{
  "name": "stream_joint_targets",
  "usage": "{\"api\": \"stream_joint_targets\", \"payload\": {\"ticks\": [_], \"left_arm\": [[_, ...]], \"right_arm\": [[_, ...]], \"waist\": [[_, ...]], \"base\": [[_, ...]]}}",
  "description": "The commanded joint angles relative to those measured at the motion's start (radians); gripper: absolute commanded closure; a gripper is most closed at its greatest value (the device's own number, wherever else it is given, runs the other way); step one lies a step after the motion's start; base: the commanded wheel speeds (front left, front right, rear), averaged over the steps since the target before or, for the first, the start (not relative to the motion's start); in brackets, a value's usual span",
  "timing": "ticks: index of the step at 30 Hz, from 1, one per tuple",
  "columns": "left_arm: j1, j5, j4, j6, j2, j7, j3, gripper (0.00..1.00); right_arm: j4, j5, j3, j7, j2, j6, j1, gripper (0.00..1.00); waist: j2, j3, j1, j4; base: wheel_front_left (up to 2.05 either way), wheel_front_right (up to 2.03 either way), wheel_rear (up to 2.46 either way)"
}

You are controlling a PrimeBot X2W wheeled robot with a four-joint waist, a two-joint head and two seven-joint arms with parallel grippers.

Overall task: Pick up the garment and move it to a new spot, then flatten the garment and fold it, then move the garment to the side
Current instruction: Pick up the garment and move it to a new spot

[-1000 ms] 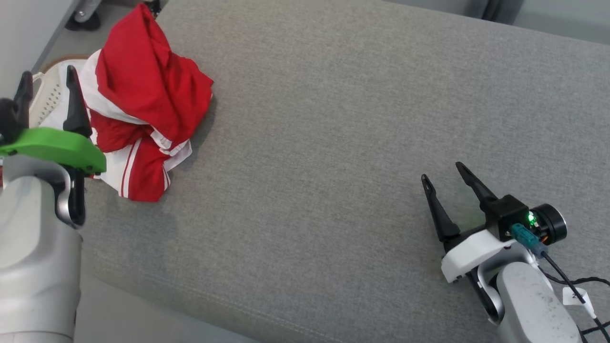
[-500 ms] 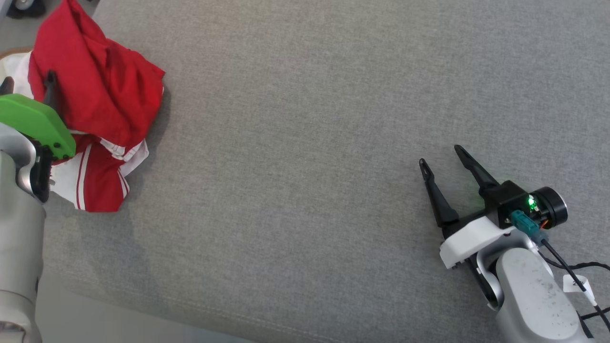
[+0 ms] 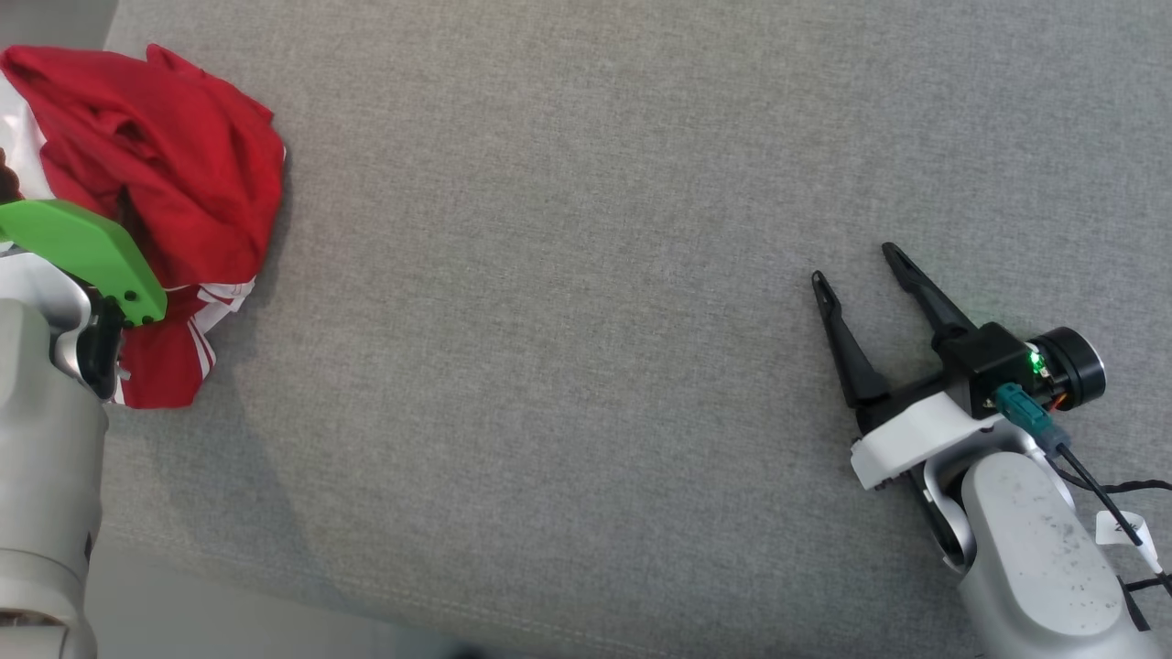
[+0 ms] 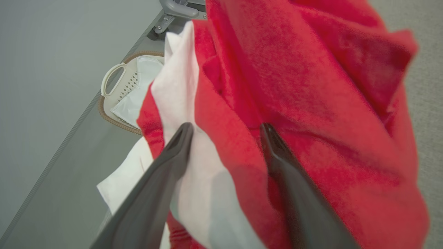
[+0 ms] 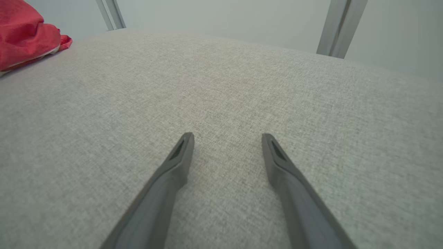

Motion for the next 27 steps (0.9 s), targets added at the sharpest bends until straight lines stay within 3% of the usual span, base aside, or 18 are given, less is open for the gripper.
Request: {"api": "stream_joint_targets", "payload": {"ticks": [1,2,3,14,21,27], "left_arm": [[-0.006,-0.007,0.007,-0.003,-0.002,-0.006,-0.006,0.58],[-0.007,-0.006,0.007,-0.003,-0.001,-0.013,-0.013,0.98],[-0.008,-0.001,0.006,-0.003,0.000,-0.024,-0.018,1.00],[-0.085,0.066,-0.033,0.029,0.027,-0.255,-0.065,1.00],[-0.121,0.105,-0.133,0.016,0.021,-0.291,-0.095,1.00],[-0.091,0.132,-0.311,0.007,-0.012,-0.291,-0.105,1.00]], "right_arm": [[0.008,-0.010,-0.007,-0.002,-0.008,-0.001,-0.006,0.00],[0.009,-0.010,-0.007,-0.001,-0.008,-0.001,-0.006,0.00],[0.008,-0.010,-0.008,-0.001,-0.009,-0.001,-0.006,0.00],[-0.002,-0.005,-0.030,-0.001,0.011,-0.001,0.029,0.00],[0.001,0.009,-0.040,-0.001,0.035,-0.001,0.057,0.00],[0.003,0.028,-0.044,-0.001,0.048,-0.001,0.091,0.00]], "waist": [[0.0000,0.006,0.0000,0.000],[0.0000,0.006,0.0000,0.000],[0.0000,0.006,0.0000,0.000],[0.0000,-0.061,0.0000,0.002],[0.0000,-0.131,0.0000,-0.026],[0.0000,-0.197,0.0000,-0.090]], "base": [[0.00,0.00,0.00],[0.00,0.00,0.00],[0.00,0.00,0.00],[0.00,0.00,0.00],[0.00,0.00,0.00],[0.00,0.00,0.00]]}}
